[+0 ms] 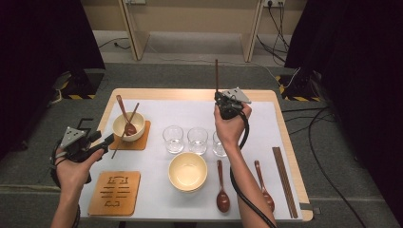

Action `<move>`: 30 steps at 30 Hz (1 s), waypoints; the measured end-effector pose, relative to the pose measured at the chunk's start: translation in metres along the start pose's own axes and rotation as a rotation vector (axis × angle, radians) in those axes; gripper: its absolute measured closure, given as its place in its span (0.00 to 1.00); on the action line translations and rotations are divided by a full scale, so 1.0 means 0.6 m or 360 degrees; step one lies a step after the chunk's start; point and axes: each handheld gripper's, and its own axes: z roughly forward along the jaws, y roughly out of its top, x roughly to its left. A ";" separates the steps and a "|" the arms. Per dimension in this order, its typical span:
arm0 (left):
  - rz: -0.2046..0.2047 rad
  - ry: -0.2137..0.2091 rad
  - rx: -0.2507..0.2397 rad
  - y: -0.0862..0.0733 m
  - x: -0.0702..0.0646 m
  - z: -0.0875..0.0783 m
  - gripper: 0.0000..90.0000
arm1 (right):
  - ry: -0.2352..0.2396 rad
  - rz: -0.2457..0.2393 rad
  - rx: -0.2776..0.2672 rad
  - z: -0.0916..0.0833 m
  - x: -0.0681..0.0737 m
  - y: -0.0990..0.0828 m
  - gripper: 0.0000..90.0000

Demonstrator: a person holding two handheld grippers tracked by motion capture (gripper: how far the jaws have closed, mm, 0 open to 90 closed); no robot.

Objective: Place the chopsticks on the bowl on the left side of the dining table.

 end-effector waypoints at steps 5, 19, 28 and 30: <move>0.0006 0.0001 -0.0007 0.002 -0.002 -0.001 0.48 | 0.0014 0.0003 0.0002 0.007 0.008 0.000 0.94; 0.0011 0.0005 -0.0034 0.007 -0.002 -0.002 0.48 | 0.0053 -0.0006 -0.0025 0.018 0.029 0.003 0.94; 0.0015 0.0007 -0.0040 0.008 -0.003 -0.002 0.48 | 0.0066 -0.0013 -0.0026 0.021 0.038 0.004 0.94; 0.0015 0.0007 -0.0036 0.008 -0.003 -0.001 0.48 | 0.0067 -0.0017 -0.0021 0.023 0.039 0.003 0.94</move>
